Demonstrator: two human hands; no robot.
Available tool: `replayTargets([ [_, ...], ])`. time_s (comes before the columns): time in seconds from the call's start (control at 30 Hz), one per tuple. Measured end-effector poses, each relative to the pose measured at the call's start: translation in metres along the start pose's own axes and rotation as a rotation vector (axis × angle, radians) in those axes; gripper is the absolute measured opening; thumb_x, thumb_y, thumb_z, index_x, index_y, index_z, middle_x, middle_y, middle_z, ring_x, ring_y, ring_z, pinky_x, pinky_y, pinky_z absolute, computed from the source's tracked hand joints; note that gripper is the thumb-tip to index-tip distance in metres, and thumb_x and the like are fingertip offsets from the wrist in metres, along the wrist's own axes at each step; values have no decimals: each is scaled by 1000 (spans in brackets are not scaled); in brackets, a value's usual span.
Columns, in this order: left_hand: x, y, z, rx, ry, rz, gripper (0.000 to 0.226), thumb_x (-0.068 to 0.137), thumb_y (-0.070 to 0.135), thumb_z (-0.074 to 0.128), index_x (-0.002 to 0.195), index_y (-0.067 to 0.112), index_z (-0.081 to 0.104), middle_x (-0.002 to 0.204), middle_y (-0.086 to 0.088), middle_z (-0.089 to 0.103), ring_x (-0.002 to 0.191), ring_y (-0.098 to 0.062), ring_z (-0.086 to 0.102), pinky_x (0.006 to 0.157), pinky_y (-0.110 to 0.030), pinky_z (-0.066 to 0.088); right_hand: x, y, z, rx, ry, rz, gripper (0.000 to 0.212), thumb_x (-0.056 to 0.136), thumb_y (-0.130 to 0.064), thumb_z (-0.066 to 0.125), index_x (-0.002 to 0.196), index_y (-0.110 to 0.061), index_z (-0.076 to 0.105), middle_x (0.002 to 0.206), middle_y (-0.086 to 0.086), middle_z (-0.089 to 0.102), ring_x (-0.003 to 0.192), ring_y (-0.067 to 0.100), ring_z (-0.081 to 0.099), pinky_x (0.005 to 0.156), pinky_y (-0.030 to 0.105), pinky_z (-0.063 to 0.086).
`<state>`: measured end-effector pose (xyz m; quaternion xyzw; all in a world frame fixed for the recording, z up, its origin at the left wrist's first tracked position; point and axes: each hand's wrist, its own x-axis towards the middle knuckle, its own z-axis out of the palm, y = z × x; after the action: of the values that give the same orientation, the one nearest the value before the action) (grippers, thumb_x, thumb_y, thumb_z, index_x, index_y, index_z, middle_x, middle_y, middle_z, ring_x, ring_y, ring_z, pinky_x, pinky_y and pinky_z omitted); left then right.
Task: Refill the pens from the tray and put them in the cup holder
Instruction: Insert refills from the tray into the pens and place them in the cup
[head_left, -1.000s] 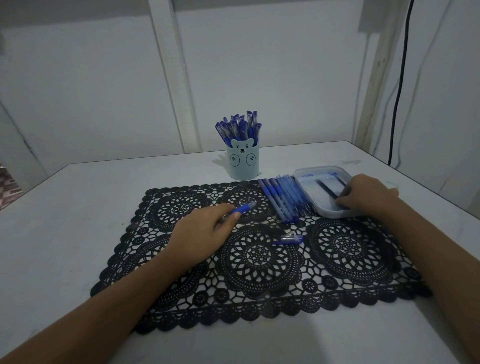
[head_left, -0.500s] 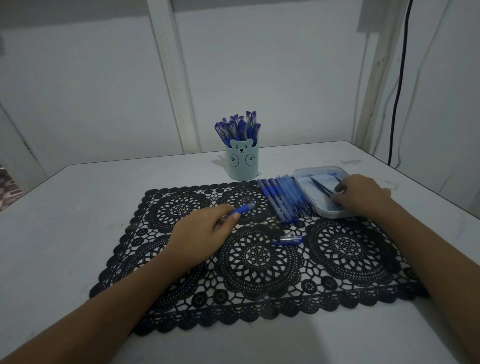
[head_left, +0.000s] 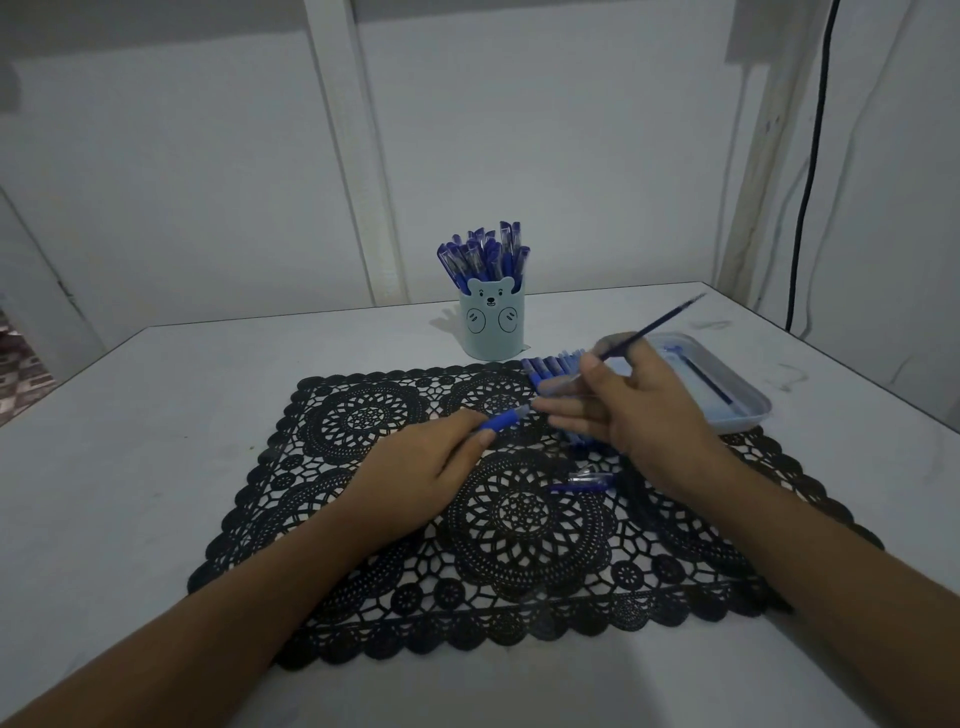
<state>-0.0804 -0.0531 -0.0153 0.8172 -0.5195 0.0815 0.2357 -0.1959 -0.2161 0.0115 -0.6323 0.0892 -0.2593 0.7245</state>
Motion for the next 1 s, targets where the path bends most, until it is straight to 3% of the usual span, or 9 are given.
replayTargets([
  [0.27, -1, 0, 0, -19, -10, 31, 30, 95, 37, 32, 110, 23, 54, 62, 16, 46, 61, 4, 47, 54, -13, 31, -8, 6, 14, 83, -22, 20, 7, 95, -16, 42, 91, -12, 45, 84, 15, 71, 82, 28, 70, 70, 33, 58],
  [0.47, 0, -1, -1, -114, 14, 19, 45, 86, 49, 20, 104, 23, 52, 56, 11, 45, 56, -1, 48, 50, -19, 31, -11, 5, 16, 164, -23, -1, 8, 96, -17, 39, 90, -13, 43, 85, 17, 71, 83, 28, 70, 72, 32, 58],
  [0.8, 0, -4, 1, -139, 18, 52, 35, 92, 42, 25, 102, 22, 52, 53, 11, 43, 54, -2, 48, 50, -16, 33, -10, 8, 17, 234, -9, 12, 8, 88, -15, 50, 87, -11, 56, 81, 15, 72, 76, 24, 70, 65, 28, 58],
  [0.9, 0, -2, 1, -99, 0, 57, 37, 90, 42, 24, 104, 21, 52, 53, 11, 43, 56, -1, 48, 50, -17, 31, -12, 10, 15, 80, -30, -18, 8, 86, -13, 56, 89, -11, 63, 80, 7, 72, 74, 16, 69, 67, 25, 58],
  [1.0, -2, -3, 1, -83, -4, 63, 37, 90, 43, 23, 104, 23, 51, 55, 10, 44, 59, -2, 50, 50, -18, 32, -13, 10, 12, -441, -102, -119, 17, 84, -23, 61, 101, -24, 67, 89, -9, 69, 78, -4, 62, 67, 7, 47],
])
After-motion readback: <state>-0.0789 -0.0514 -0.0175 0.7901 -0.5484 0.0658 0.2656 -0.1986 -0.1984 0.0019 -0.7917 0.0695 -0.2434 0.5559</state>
